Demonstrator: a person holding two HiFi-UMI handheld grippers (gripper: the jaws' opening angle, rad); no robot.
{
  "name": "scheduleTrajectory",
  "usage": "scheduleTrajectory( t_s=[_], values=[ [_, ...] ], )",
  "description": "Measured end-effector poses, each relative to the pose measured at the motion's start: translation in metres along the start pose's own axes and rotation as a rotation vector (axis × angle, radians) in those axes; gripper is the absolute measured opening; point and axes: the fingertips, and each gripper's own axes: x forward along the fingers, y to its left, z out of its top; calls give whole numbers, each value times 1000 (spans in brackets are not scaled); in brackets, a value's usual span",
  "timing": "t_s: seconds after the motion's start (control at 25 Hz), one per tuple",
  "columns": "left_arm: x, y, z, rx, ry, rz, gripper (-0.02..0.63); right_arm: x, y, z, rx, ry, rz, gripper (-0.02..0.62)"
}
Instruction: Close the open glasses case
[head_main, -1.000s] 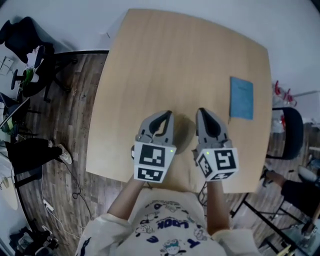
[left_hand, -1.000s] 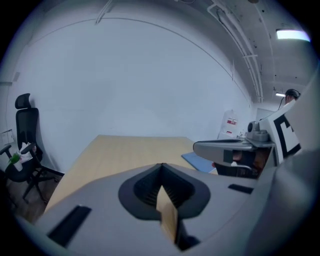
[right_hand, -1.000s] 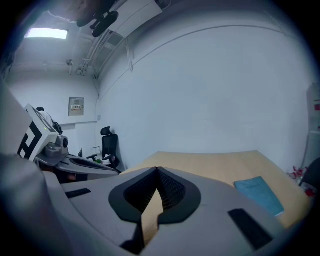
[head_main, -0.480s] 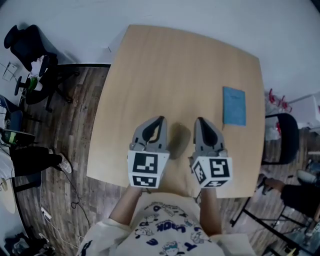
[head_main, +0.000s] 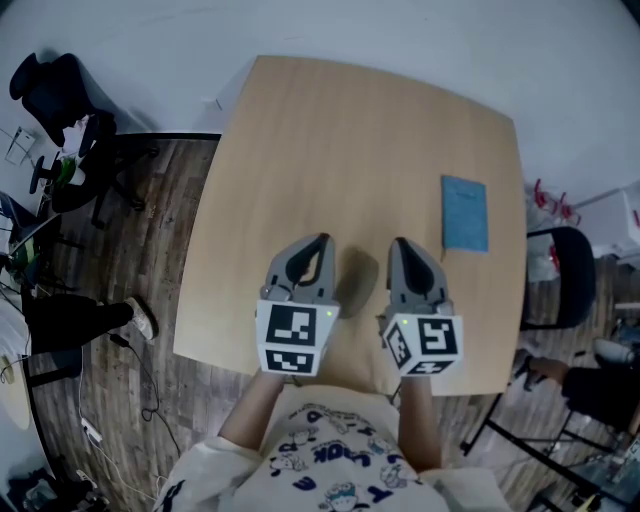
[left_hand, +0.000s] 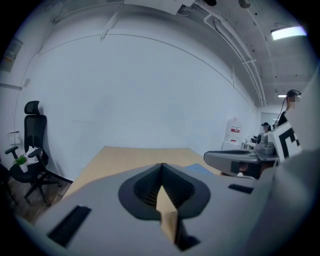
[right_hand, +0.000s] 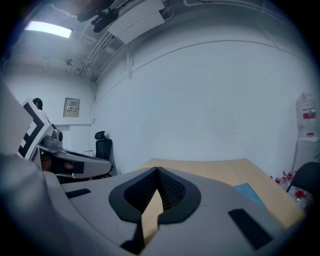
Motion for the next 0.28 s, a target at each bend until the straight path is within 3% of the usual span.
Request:
scheduleTrajectory(
  t_s=[0.28],
  values=[
    [-5, -2, 1, 6, -9, -3, 2, -4, 3, 2, -13, -2, 8, 0]
  ],
)
